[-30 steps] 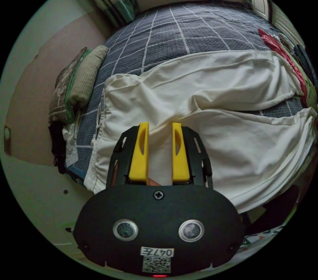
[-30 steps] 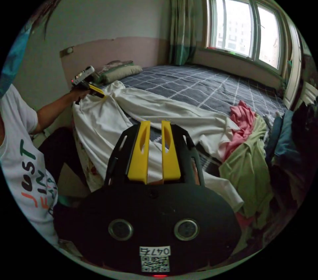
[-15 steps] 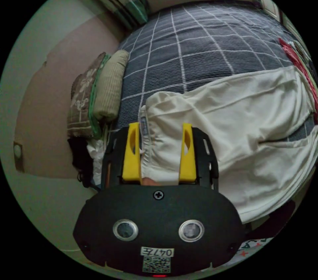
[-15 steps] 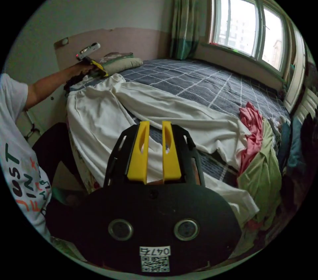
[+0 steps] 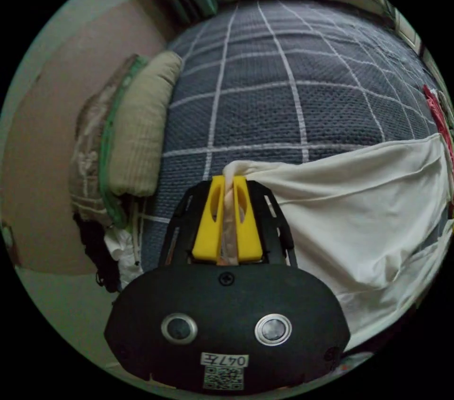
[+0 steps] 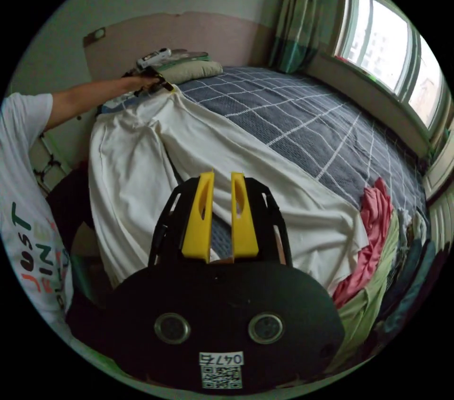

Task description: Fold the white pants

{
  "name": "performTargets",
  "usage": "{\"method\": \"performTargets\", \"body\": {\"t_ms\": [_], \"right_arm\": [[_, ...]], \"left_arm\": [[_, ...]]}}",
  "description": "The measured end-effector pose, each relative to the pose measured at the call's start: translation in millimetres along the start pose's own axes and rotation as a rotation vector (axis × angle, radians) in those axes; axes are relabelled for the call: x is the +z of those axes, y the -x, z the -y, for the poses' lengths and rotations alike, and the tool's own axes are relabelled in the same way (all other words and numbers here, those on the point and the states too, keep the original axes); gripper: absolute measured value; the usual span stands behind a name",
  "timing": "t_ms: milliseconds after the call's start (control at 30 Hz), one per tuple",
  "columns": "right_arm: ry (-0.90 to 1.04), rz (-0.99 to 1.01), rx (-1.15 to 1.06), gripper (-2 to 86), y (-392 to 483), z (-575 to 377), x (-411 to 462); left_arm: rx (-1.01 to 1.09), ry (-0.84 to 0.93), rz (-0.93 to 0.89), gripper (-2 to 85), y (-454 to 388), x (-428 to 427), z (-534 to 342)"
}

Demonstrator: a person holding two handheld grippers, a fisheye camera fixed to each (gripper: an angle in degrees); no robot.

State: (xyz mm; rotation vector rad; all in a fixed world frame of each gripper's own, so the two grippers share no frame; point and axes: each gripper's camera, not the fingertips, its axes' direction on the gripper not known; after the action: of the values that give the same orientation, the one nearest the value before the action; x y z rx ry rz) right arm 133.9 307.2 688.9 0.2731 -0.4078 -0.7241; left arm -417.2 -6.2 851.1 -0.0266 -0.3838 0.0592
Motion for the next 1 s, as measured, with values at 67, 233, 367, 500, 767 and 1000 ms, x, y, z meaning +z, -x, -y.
{"method": "performTargets", "body": {"t_ms": [67, 233, 367, 500, 767, 1000], "right_arm": [[-0.016, -0.044, 0.042, 1.7, 8, -8, -14], [-0.058, -0.08, 0.172, 1.5, 29, -38, -49], [-0.01, -0.123, 0.205, 2.9, 54, -62, -74], [-0.001, -0.114, 0.151, 5.0, 91, -72, -90], [-0.015, 0.061, 0.138, 5.2, 153, -63, -72], [-0.065, 0.023, 0.14, 4.2, 201, -69, -113]], "left_arm": [[-0.019, -0.075, 0.108, 2.0, -5, -11, -11], [0.039, -0.085, 0.374, 6.3, -23, 19, -14], [-0.079, -0.026, 0.18, 15.3, 17, 13, -22], [-0.133, -0.044, -0.09, 21.6, 104, -33, -77], [-0.161, 0.143, -0.414, 19.0, 196, -20, -261], [-0.312, 0.215, -0.534, 12.9, 216, 50, -295]]}}
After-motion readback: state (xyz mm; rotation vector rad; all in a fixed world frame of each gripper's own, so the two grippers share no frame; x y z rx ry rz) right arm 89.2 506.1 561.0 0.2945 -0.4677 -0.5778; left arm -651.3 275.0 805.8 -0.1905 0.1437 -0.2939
